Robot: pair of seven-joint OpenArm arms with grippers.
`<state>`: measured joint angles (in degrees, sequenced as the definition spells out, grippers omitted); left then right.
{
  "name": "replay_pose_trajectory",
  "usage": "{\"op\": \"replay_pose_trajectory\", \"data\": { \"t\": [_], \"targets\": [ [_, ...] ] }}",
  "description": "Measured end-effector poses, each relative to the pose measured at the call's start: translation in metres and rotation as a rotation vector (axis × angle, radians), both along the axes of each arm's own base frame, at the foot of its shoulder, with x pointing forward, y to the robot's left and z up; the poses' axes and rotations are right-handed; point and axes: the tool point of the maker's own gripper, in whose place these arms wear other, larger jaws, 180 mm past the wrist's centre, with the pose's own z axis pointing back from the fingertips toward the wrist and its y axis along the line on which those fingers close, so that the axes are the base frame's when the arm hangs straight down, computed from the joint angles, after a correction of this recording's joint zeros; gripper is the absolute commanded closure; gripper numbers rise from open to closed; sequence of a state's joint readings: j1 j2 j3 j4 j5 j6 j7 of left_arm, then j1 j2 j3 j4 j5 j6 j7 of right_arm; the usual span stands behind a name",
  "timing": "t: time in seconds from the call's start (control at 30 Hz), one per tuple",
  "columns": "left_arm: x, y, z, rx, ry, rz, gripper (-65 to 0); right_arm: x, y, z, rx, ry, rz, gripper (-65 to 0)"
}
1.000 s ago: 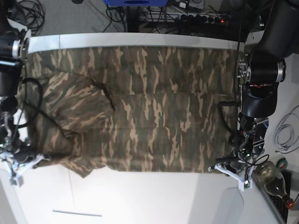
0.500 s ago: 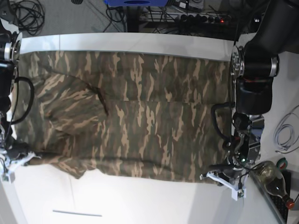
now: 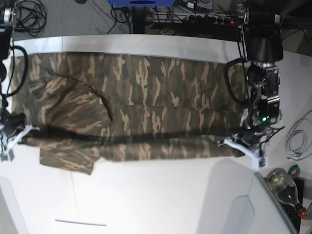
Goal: Layout the t-shirt on the table in an organized manner, then fold the t-shirt properly
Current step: 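Hold the shirt edges with both grippers and pull them toward the hem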
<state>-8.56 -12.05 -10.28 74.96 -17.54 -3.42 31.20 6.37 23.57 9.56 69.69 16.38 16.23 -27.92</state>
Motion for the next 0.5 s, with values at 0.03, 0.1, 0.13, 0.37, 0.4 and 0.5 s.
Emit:
{"op": "replay_pose_trajectory", "data": {
  "t": [0.03, 0.1, 0.13, 0.37, 0.4, 0.5],
  "targets": [
    [-0.008, 0.005, 0.005, 0.009, -0.004, 0.008, 0.0, -0.007, 0.001, -0.002, -0.006, 0.013, 0.003, 0.0],
    [-0.02, 0.009, 0.016, 0.034, -0.036, 0.006, 0.0, -0.014, 0.006, 0.002, -0.014, 0.003, 0.023, 0.0],
    [-0.026, 0.008, 0.017, 0.044, -0.035, 0.002, 0.0, -0.016, 0.009, 0.005, -0.019, -0.004, 0.034, 0.0],
    [-0.075, 0.006, -0.012, 0.051, 0.059, -0.016, 0.0, -0.06, 0.002, -0.011, -0.003, 0.115, -0.021, 0.0],
    [-0.079, 0.007, -0.015, 0.054, 0.068, -0.016, 0.0, -0.064, -0.001, -0.012, -0.003, 0.119, -0.038, 0.0],
    [-0.093, 0.004, -0.019, 0.057, 0.085, -0.024, 0.0, -0.078, -0.003, -0.02, 0.018, 0.138, -0.07, 0.0]
  ]
}}
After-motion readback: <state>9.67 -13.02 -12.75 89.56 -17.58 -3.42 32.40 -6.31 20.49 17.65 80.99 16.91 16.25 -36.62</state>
